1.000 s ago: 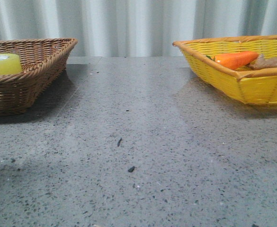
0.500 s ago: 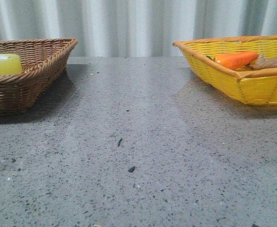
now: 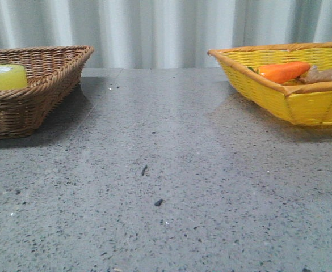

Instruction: Transfer tape with both arms

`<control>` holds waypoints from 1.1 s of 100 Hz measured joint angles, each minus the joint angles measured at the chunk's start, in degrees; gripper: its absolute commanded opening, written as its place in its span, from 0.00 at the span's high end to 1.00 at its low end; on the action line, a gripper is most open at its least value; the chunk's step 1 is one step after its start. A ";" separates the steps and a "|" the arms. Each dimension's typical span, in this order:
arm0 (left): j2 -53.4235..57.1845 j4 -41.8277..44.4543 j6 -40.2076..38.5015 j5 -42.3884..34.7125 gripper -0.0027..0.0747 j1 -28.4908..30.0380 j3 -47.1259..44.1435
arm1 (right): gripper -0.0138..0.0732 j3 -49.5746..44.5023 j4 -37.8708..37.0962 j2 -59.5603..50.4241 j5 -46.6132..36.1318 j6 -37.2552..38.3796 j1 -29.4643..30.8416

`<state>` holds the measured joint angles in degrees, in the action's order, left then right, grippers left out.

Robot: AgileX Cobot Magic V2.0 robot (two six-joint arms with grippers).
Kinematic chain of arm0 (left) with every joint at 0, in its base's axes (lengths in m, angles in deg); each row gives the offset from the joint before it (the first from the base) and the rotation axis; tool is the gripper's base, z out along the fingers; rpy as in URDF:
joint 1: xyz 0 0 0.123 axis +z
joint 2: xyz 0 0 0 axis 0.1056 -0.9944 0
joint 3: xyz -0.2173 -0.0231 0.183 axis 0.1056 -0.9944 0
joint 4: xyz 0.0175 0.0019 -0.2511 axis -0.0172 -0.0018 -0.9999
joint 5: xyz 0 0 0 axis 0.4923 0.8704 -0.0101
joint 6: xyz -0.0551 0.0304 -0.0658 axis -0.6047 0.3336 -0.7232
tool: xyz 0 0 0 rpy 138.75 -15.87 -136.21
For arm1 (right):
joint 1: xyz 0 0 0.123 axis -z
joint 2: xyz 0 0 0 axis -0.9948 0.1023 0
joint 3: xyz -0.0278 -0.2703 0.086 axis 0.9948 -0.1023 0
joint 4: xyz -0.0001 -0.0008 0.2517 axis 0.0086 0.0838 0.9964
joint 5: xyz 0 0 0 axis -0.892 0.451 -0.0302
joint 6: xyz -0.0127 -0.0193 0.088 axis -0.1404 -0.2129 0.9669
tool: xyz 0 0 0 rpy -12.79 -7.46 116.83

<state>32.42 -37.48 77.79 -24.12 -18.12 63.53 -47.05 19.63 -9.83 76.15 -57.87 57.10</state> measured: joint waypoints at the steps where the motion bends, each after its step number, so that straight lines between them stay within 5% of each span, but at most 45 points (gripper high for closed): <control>1: 0.00 0.00 0.00 0.00 0.99 0.02 0.00 | 0.89 0.00 0.00 0.00 0.00 0.00 0.00; 110: 0.00 0.00 -0.15 0.00 0.99 0.57 0.00 | 0.89 -0.92 -0.09 0.00 0.00 0.00 0.00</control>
<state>32.42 -37.48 77.63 -24.12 -17.55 63.53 -47.97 19.54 -9.83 76.15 -57.87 57.10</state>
